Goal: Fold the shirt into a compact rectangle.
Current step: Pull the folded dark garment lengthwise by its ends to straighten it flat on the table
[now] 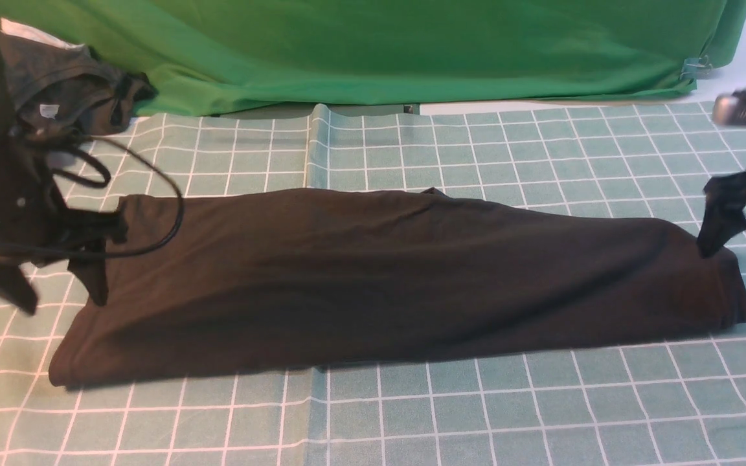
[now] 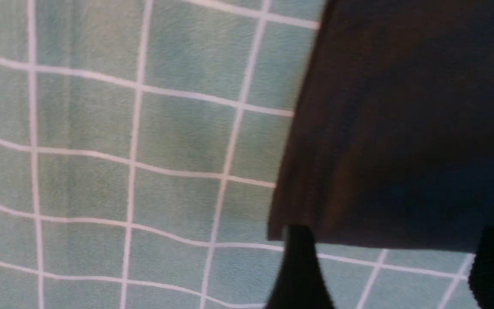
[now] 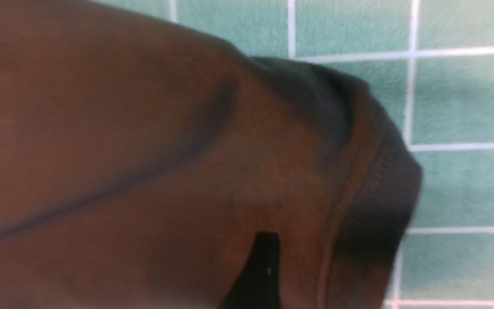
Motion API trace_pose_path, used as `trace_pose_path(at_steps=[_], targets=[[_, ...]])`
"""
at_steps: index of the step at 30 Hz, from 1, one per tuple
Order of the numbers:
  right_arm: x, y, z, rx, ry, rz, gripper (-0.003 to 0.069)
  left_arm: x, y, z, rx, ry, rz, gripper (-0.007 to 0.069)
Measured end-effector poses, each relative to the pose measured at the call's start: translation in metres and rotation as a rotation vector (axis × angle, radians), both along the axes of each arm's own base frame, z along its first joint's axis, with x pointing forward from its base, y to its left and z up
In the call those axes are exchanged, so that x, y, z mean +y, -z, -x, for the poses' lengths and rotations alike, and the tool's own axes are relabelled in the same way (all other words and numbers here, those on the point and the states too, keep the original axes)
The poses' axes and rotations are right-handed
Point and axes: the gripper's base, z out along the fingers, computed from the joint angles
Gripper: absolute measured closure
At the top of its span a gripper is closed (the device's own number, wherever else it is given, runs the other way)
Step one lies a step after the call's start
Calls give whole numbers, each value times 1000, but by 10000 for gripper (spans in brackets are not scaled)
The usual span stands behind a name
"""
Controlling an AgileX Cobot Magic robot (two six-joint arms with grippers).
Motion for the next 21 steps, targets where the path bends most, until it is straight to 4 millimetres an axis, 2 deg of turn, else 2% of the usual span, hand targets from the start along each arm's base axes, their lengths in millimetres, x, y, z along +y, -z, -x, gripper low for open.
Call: trace_pose_path(at_steps=[2,3,4,6,7,10,11,14,17,18,19,21], targets=[[3,10,-2,27,-10,5,-33,-9,-20,7,-74,34,5,388],[7,15,-3,34,-26,14,-33,-16,-34,12,-129,64,9,498],[9,18,-5,32,-37,24,-33,-19,-43,16,-168,76,13,548],[17,22,-8,14,-56,47,-33,-27,-67,30,-277,97,36,599],[17,22,-8,12,-54,49,-33,-27,-68,31,-283,97,40,599],[28,28,-11,0,-65,72,-24,-33,-94,61,-400,119,69,614],[28,28,-11,1,-66,73,-23,-33,-93,62,-397,120,69,614],[30,42,-13,32,-66,77,13,-33,-102,92,-454,125,72,614],[30,50,-13,57,-60,73,39,-34,-103,108,-473,126,73,614],[30,50,-14,57,-57,73,72,-35,-102,123,-490,131,79,614],[31,50,-14,58,-57,70,90,-35,-102,128,-496,131,83,614],[33,51,-14,56,-75,63,202,-37,-101,143,-518,138,97,614]])
